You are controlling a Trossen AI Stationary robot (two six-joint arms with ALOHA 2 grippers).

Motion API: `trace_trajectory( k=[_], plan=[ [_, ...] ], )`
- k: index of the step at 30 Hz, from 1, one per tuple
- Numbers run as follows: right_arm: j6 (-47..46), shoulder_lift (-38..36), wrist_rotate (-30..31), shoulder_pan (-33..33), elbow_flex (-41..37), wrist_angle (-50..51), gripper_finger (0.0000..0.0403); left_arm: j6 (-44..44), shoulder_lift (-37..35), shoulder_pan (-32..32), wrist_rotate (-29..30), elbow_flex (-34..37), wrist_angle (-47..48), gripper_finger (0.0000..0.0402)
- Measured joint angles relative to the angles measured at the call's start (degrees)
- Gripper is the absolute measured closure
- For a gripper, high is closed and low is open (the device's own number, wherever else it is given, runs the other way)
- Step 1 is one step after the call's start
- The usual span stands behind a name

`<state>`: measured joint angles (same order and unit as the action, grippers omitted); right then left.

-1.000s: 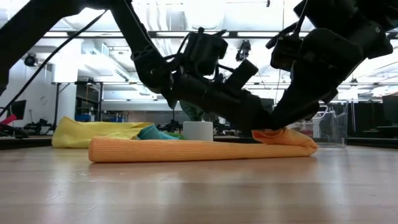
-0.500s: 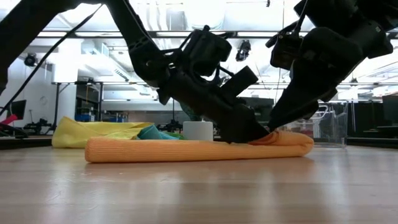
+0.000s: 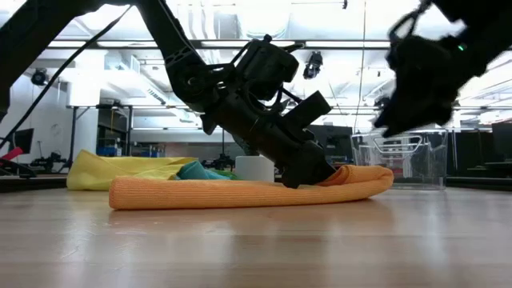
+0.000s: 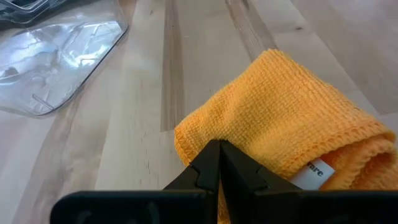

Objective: Roll microfiber towels into tight, uniform cylinder then place into a basket
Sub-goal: Roll the orange microfiber cloth

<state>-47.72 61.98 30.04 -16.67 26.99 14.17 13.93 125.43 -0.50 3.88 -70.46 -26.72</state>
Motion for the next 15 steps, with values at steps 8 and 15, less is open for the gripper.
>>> trace_trajectory(
  k=[8,15],
  plan=[
    [-3.7,0.7,-1.5,-0.2,-13.8,-28.8,0.0204,0.0,0.0,-0.5,0.0,0.0,-2.1,0.0402],
    [1.8,13.4,-1.4,-1.7,-14.8,-44.6,0.0318,0.0,0.0,-0.4,-0.1,0.0,-2.2,0.0402]
  ],
)
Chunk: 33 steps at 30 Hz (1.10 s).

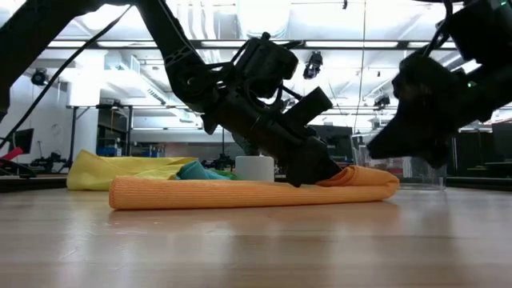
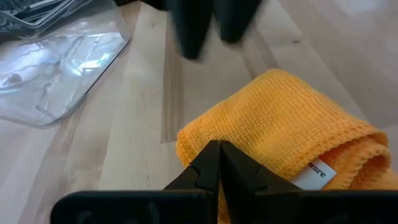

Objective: Roll microfiber towels into tight, uniform cylinder then place into a basket
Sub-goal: Roll the orange microfiber cloth

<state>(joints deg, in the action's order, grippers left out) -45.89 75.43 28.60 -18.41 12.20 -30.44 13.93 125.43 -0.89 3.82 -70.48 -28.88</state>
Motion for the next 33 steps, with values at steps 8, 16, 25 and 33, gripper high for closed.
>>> trace_trajectory(
  k=[8,16,25,33],
  plan=[
    [7.5,15.5,3.8,-3.5,8.8,-0.5,0.0394,0.0,0.0,0.0,0.0,0.0,0.0,0.0402],
    [6.3,23.9,5.8,-5.0,11.4,-1.4,0.0395,0.0,0.0,0.0,-0.1,0.0,-0.1,0.0402],
    [7.0,26.8,7.0,-7.3,12.8,-2.6,0.0395,0.5,-0.6,-0.1,4.5,0.0,0.4,0.0402],
    [9.4,26.2,6.4,-7.3,12.9,-2.1,0.0395,2.9,-7.2,-1.8,6.9,0.8,3.7,0.0402]
  ],
)
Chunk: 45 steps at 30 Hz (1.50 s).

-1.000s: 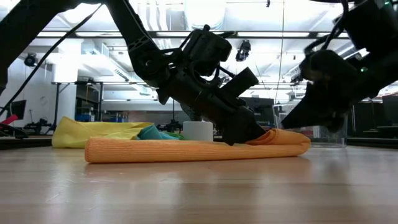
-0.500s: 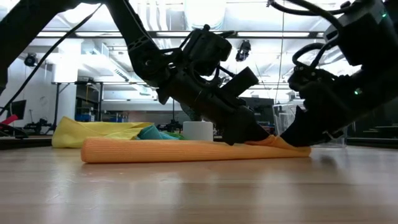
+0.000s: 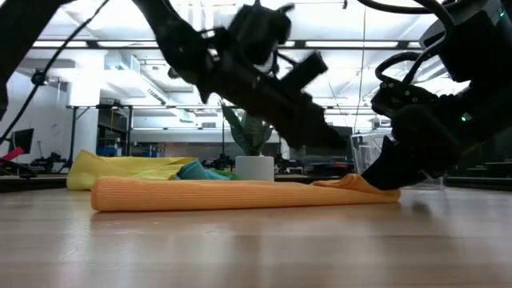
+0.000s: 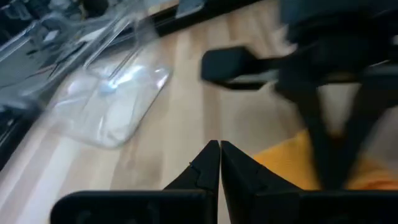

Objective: Roll microfiber towels into tight, uniform cylinder then place into a basket
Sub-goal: Roll the orange microfiber cloth

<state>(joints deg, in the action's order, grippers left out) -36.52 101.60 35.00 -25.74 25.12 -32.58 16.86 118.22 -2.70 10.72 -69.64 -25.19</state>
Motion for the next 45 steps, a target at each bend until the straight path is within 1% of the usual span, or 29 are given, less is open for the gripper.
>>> trace_trajectory(
  k=[3,8,11,13,23,26,28,30,35,42,45],
  plan=[
    [0.1,-0.1,0.1,0.0,0.0,0.0,0.0395,-0.1,-2.1,-2.2,-2.2,3.1,-2.0,0.0402],
    [0.6,-0.3,0.4,0.0,-0.1,0.1,0.0394,-3.9,-1.9,-5.6,-3.2,9.3,-12.5,0.0402],
    [0.6,-0.3,0.4,0.0,-0.1,0.2,0.0394,-8.0,-0.9,-5.6,-1.3,11.4,-16.7,0.0402],
    [0.6,-0.3,0.5,0.0,-0.1,0.1,0.0394,-9.5,0.3,-5.1,0.3,11.4,-18.4,0.0402],
    [3.0,-1.2,0.2,0.0,-0.1,-0.3,0.0394,-10.6,5.2,-4.0,1.2,8.5,-18.6,0.0402],
    [2.9,-1.2,0.3,0.0,-0.1,-0.4,0.0394,-11.8,5.3,-4.0,1.2,8.5,-18.0,0.0402],
    [2.9,-1.2,0.4,0.0,-0.1,-0.4,0.0394,-13.7,5.3,-4.2,0.1,8.5,-16.4,0.0402],
    [2.9,-1.2,0.4,0.0,-0.1,-0.5,0.0394,-15.0,5.3,-4.7,-1.3,8.5,-15.1,0.0402],
    [2.9,-1.3,0.5,0.1,-0.1,-0.6,0.0394,-16.5,5.3,-6.6,-1.7,8.6,-14.7,0.0402],
    [2.7,-1.6,0.8,0.1,0.0,-0.8,0.0394,-16.5,5.3,-7.2,-1.4,8.9,-14.4,0.0402],
    [3.8,-3.5,0.8,0.1,0.7,-0.7,0.0394,-16.5,5.6,-6.7,-1.4,8.9,-14.0,0.0402]
  ],
)
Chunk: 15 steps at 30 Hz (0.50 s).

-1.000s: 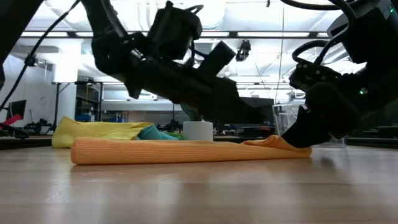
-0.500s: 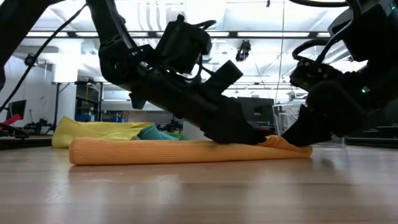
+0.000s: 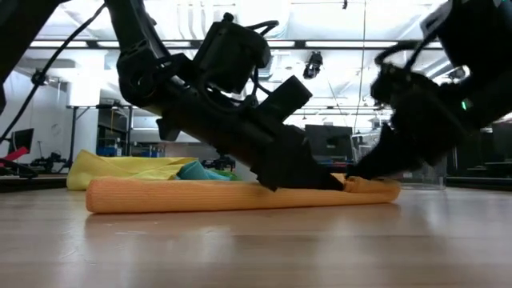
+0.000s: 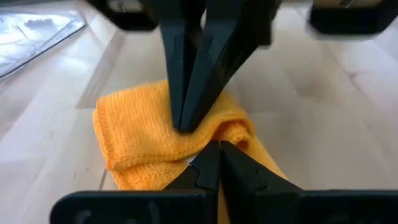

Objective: Roll microfiber towels into tight, uniform cylinder then place into a basket
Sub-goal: Roll the orange microfiber cloth

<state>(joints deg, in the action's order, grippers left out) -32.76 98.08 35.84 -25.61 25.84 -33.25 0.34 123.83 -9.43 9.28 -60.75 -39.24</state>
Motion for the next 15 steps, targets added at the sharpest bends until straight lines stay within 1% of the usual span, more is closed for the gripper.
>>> trace_trajectory(
  k=[4,7,9,11,13,15],
  plan=[
    [4.2,-5.3,0.1,0.0,0.4,0.3,0.0394,0.0,0.9,0.1,0.1,-0.1,-0.4,0.0402],
    [3.8,-10.9,0.2,0.1,0.4,3.7,0.0394,0.0,1.5,0.1,0.2,-0.1,-0.7,0.0402],
    [0.4,-14.8,0.2,0.1,0.6,10.4,0.0391,0.0,1.8,0.1,0.2,-0.2,-0.7,0.0402],
    [-4.7,-19.1,-0.3,0.3,1.1,20.2,0.0381,0.0,1.8,0.1,0.2,-0.2,-0.7,0.0402],
    [-10.2,-23.2,-2.7,1.0,1.8,30.7,0.0366,0.0,1.8,0.1,0.2,-0.2,-0.8,0.0402],
    [-15.1,-26.4,-4.9,2.0,2.0,38.2,0.0347,0.0,1.9,0.2,0.2,-0.2,-1.2,0.0402]
  ],
)
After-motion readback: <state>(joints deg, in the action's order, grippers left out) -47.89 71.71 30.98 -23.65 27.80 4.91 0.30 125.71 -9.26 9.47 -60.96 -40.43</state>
